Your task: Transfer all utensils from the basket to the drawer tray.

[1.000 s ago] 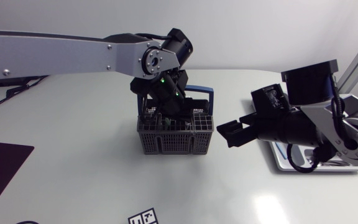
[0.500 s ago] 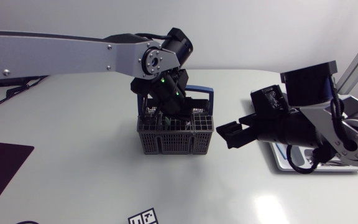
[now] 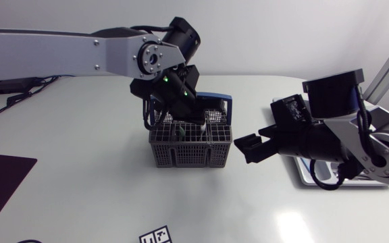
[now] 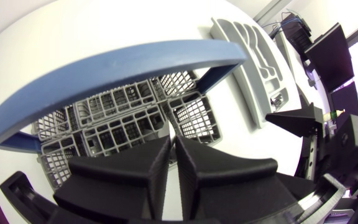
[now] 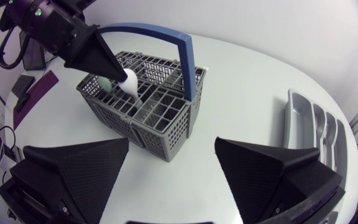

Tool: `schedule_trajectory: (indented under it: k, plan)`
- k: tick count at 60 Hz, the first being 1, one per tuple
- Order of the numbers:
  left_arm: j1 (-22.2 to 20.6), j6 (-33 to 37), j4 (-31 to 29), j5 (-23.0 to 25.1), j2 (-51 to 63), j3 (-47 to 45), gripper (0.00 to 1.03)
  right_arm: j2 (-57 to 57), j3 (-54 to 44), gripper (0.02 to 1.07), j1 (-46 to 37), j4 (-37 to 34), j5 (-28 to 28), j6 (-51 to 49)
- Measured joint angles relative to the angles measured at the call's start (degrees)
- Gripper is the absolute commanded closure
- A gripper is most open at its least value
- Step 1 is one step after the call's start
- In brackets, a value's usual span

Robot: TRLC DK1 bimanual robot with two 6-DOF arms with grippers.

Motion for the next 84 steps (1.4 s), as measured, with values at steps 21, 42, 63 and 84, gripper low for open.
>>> schedule_trajectory:
  k: [21, 42, 63, 84]
  plan:
    - [0.1, 0.0, 0.5, 2.2, -6.1, -0.5, 0.93, -0.1, 0.0, 0.07, 0.3, 0.0, 0.0, 0.0]
    - [1.1, 0.0, 1.4, 2.6, -3.3, -0.8, 0.65, -0.1, -0.2, 0.07, 0.4, 0.0, 0.0, -0.4]
    - [1.1, 0.0, 1.5, 2.0, -0.7, -0.8, 0.64, -0.1, -0.3, 0.07, 0.8, 0.1, 0.2, -0.4]
    - [0.9, 0.0, 0.3, -1.5, 2.4, -0.7, 0.78, -0.1, -0.4, 0.07, 1.0, 0.4, 0.2, -0.4]
